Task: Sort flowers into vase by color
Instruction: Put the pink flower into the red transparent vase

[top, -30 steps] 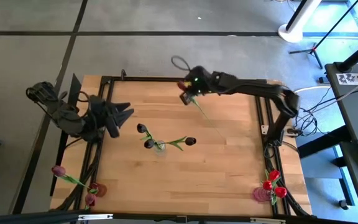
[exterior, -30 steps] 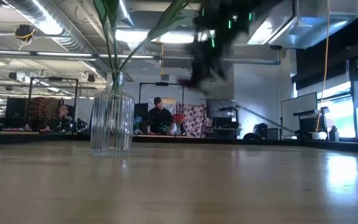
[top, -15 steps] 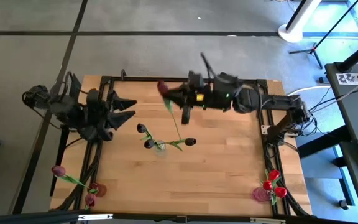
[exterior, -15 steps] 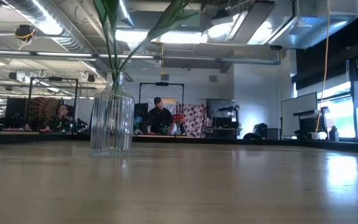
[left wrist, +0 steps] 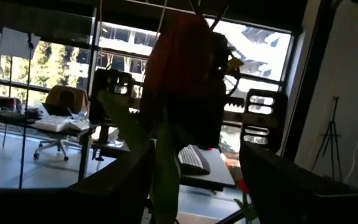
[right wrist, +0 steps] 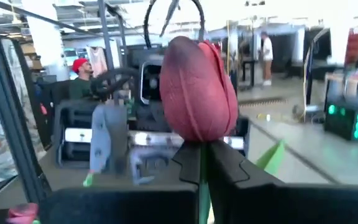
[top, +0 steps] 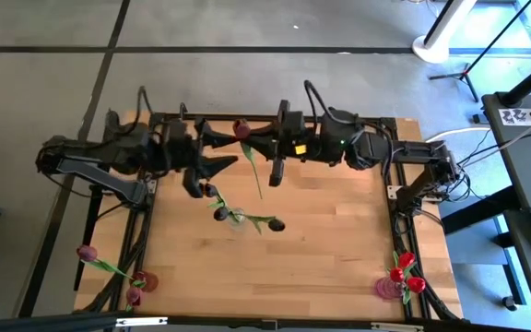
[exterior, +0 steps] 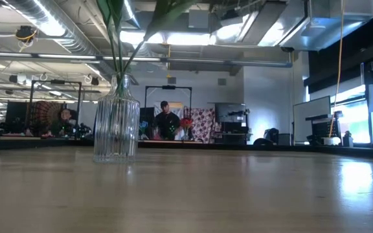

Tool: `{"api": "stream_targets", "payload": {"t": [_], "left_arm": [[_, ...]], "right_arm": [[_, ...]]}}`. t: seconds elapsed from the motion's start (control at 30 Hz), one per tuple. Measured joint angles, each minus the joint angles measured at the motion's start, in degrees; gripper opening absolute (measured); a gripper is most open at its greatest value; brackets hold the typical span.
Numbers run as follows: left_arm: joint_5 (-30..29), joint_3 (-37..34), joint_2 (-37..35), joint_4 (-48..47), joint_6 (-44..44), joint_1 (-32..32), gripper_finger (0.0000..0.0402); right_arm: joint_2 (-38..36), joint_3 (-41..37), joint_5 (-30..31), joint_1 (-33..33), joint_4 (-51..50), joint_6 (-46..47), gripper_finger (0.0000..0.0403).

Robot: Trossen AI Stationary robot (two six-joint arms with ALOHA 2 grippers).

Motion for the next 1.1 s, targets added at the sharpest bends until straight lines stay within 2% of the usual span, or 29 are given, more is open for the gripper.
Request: {"api": "stream_targets", "payload": {"t": [0.2, 0.4, 0.57, 0.67, 0.77, 0.93, 1.03, 1.1], "left_arm": [[1.42, 0.52, 3.09, 0.09, 3.64, 2.61, 0.0232], [0.14, 0.54, 6.09, 5.72, 4.72, 3.37, 0.0232], [0.05, 0.54, 7.13, 5.67, 4.61, 3.85, 0.0220], [-0.21, 0.54, 7.00, 5.95, 4.46, 3.75, 0.0189], [-3.26, 0.54, 6.87, 5.59, 3.68, 3.56, 0.0148], [-4.69, 0.54, 6.57, 5.21, 2.51, 3.46, 0.0068], [-4.43, 0.54, 6.56, 4.32, -0.05, 3.45, 0.0020], [-4.44, 0.54, 6.39, 3.59, -0.40, 3.34, 0.0009]], "right_arm": [[0.00, 0.00, -4.64, -0.87, 3.31, -5.11, 0.0007], [0.13, 0.02, -3.92, -1.09, 3.10, -7.52, 0.0008], [0.28, 0.02, -3.47, -1.09, 2.14, -8.35, 0.0013], [0.28, 0.02, -1.52, -1.02, 1.55, -8.78, 0.0022], [0.28, 0.02, 0.03, -1.01, 0.62, -8.93, 0.0031], [0.28, 0.02, -0.69, -1.01, -0.61, -8.89, 0.0045], [0.28, 0.02, -0.77, -1.01, -0.75, -8.88, 0.0075], [0.06, 0.02, -0.81, -1.03, -0.74, -8.64, 0.0107]]}}
